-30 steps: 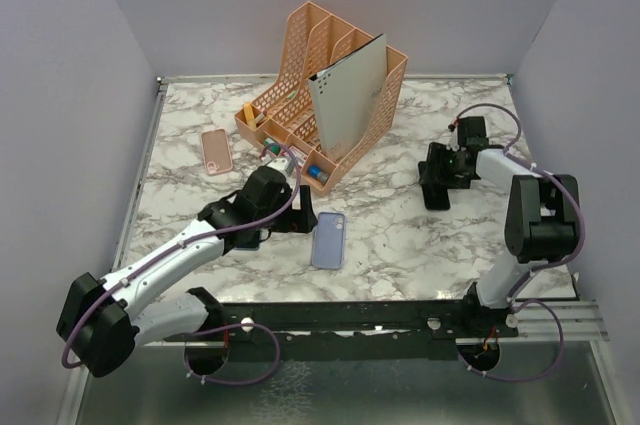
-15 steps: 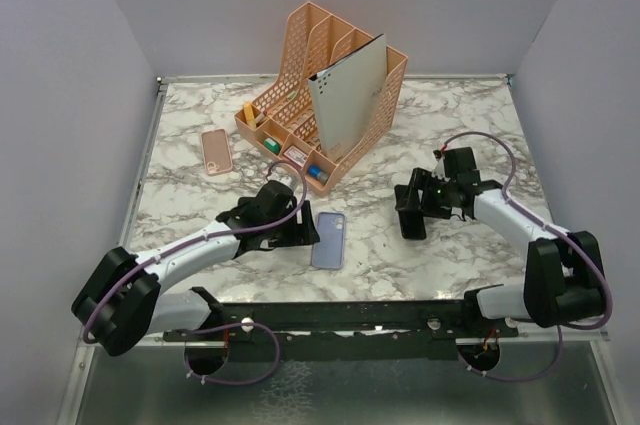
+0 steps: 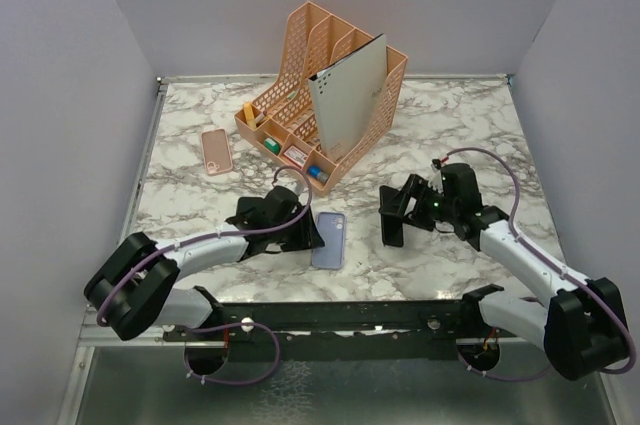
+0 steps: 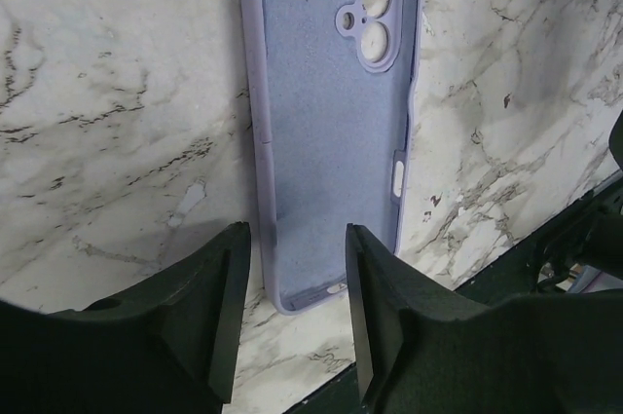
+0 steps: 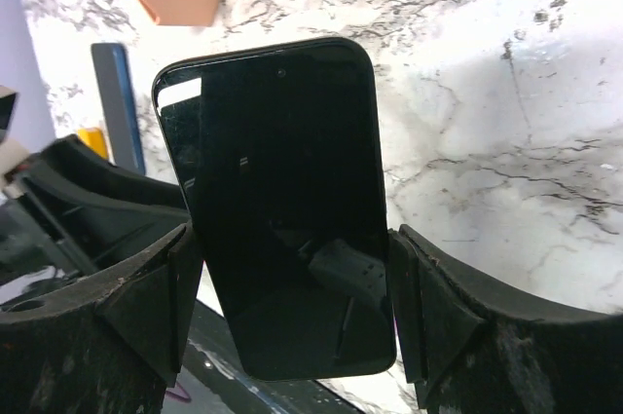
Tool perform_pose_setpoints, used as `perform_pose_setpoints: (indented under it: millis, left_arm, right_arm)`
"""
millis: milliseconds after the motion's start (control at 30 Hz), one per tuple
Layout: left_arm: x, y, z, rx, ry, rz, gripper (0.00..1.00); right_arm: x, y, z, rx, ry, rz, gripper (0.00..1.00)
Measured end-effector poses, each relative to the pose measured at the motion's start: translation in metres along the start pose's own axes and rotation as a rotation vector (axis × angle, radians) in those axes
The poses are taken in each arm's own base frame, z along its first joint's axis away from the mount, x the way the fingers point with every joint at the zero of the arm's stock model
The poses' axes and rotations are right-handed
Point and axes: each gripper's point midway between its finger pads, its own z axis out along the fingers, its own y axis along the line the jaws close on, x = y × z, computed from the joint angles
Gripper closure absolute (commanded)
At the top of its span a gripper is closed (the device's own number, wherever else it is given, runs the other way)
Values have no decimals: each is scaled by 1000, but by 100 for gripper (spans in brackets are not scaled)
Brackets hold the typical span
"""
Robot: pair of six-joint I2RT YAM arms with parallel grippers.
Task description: Put the phone into the phone case
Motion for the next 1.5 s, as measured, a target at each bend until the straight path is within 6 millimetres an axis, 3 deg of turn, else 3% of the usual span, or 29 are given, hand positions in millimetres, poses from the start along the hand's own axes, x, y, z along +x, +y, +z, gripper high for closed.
perform_pose_setpoints:
  millis: [267, 600, 800, 1133, 1500]
  left_arm:
    - [13, -10, 11, 35, 28, -9, 60]
    - [24, -40, 12, 165, 45, -21, 56]
    - [18, -32, 2, 113, 32, -37, 51]
    - [-39, -8, -30, 86, -123, -156, 46]
    - [-26, 9, -29, 67, -83, -181, 46]
  right_arm:
    - [4, 12, -4, -40, -9, 46, 51]
    - [25, 35, -1, -89, 40, 33, 52]
    - [47, 53, 12, -102, 100, -6, 53]
    - [64, 81, 40, -125, 142, -64, 54]
    - [95, 94, 73, -116, 228, -128, 54]
